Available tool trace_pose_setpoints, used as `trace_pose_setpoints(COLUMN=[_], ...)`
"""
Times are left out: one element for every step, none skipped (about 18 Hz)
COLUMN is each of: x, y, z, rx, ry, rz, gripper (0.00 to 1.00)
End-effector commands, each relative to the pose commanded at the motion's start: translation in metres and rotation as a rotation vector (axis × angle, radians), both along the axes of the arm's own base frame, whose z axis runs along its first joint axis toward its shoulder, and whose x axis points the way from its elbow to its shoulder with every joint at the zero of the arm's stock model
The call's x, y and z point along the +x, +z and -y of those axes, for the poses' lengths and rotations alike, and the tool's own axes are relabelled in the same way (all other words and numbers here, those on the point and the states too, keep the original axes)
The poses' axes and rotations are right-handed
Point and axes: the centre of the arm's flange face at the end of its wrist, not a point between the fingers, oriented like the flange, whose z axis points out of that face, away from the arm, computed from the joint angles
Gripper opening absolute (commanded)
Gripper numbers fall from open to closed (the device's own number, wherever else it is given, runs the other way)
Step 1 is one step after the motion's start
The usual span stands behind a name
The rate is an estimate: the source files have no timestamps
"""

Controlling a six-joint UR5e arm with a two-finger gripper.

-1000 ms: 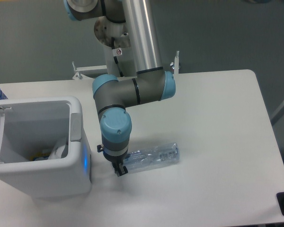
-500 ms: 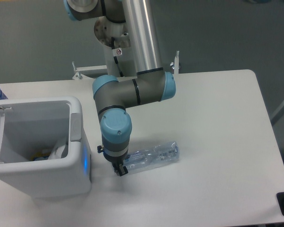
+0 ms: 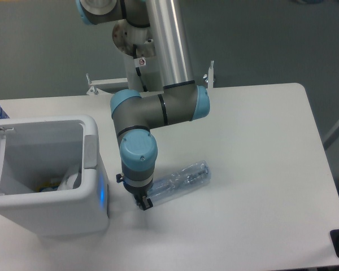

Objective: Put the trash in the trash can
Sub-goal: 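Close the gripper on the bottle near its cap end, then lift the bottle and reorient it upright in the gripper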

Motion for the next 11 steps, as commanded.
trace_pose_setpoints(x=[-0.001,-0.004,-0.006,-0.008,-0.011,-0.015,-0.022,-0.028,-0.034,-0.04,-0.046], y=[0.004,0.007,0.011,0.022,0.03,0.036,0.044,0.049,0.056,0.062,0.071], z=[-0.001,-0.003,-0.003,-0.004,-0.004,-0.001,0.003,0.006,0.011,0.014,0.018], rx=[0.006,0.01,0.016,0.03,0.039,0.049,0.06,0.068,0.079,0.094,0.119], ry=[0.0,0.0,0.005,0.008,0.011,0.021,0.035,0.045,0.057,0.069,0.09], rz=[-0.005,-0.01,-0.012,-0.023,-0.03,-0.032,-0.037,-0.04,-0.044,-0.044,-0.037], gripper=[0.36,0.36,0.36,0.36,0.36,0.36,0.36,0.36,0.36,0.36,0.36])
